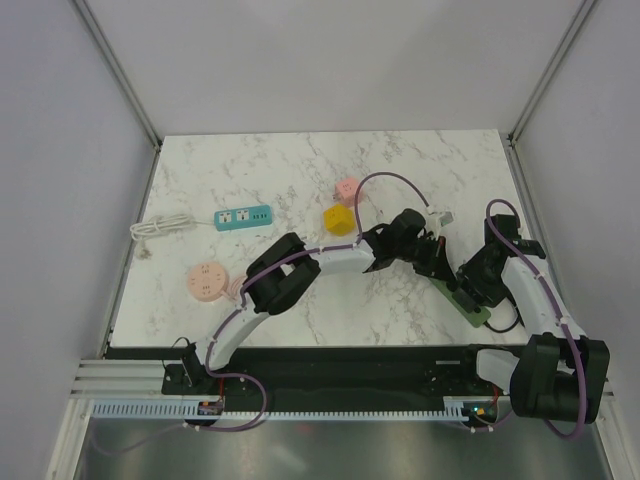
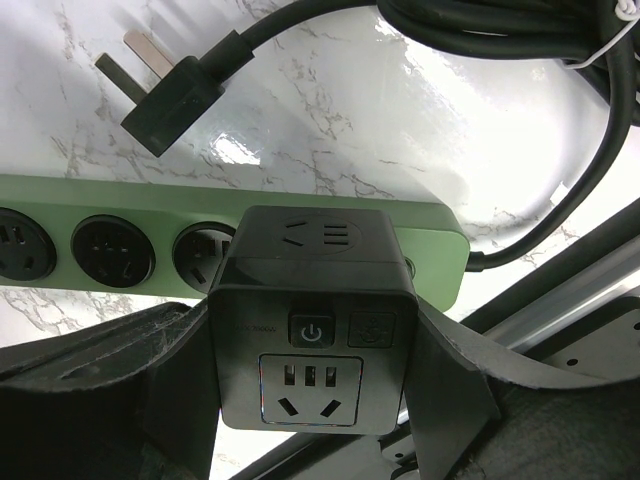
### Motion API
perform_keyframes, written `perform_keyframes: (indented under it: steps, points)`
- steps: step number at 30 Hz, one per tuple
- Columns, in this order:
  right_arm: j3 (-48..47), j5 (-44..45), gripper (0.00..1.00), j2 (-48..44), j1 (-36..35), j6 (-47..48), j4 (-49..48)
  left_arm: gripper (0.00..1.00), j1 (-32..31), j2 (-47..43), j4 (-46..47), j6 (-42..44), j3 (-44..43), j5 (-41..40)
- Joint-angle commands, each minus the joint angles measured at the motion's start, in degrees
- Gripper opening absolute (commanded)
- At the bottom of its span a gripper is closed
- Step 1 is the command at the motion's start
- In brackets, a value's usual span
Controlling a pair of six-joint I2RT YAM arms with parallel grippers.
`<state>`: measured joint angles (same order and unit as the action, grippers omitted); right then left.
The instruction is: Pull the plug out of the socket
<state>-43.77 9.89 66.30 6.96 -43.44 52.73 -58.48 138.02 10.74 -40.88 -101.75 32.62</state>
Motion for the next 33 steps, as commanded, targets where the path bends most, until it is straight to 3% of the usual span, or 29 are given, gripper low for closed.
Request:
perform_keyframes:
  steps: [1,9,14,20,33]
  points:
    - [0.6,1.5,0.00,-0.1,0.0,1.0,-3.6,0.02,-0.1,-0.6,1.9,-0.8,-0.9,1.2]
    - [-1.0,0.4,0.00,-0.3,0.0,0.9,-3.2,0.02,-0.8,6.8,-5.8,-4.5,-7.4,0.1]
    - [-3.3,0.8,0.00,-0.6,0.0,1.2,-1.7,0.02,-2.3,4.5,-10.3,-1.1,-5.6,-5.3]
    - [-7.3,0.2,0.00,-1.2,0.0,0.6,0.1,0.02,-3.2,6.8,-15.9,0.5,-9.9,-8.2]
    - [-12.7,1.1,0.00,0.1,0.1,1.3,2.2,0.02,-3.7,11.1,-14.3,0.1,-10.9,-11.1]
